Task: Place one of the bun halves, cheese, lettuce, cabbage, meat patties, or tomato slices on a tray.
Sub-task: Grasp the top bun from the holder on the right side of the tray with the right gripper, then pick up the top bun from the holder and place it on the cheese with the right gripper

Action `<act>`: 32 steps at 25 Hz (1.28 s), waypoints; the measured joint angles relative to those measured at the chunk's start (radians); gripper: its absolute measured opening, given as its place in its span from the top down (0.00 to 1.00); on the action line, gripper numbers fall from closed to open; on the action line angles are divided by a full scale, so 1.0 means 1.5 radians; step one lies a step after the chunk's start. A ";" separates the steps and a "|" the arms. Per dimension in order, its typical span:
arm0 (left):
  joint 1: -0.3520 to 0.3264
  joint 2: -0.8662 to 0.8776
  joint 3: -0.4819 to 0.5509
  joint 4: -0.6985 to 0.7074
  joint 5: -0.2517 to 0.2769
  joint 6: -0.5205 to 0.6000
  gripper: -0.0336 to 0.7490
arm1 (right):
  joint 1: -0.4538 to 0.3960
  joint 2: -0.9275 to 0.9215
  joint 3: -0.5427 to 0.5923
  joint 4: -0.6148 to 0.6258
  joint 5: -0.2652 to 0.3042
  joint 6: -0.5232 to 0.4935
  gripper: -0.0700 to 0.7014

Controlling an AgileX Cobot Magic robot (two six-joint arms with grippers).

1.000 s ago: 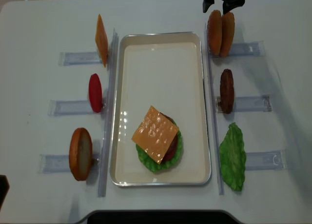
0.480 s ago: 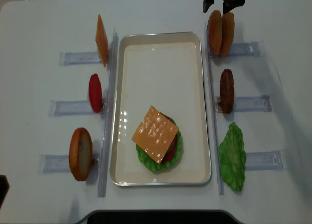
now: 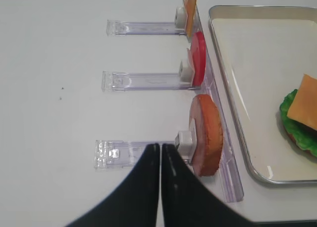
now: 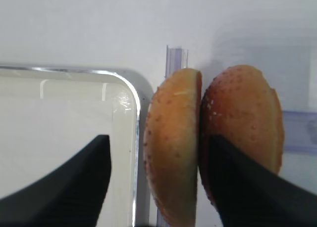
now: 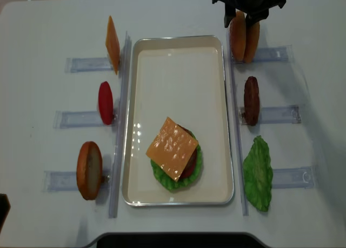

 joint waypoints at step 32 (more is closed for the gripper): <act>0.000 0.000 0.000 0.000 0.000 0.000 0.96 | 0.002 -0.024 -0.028 0.008 0.046 0.029 0.66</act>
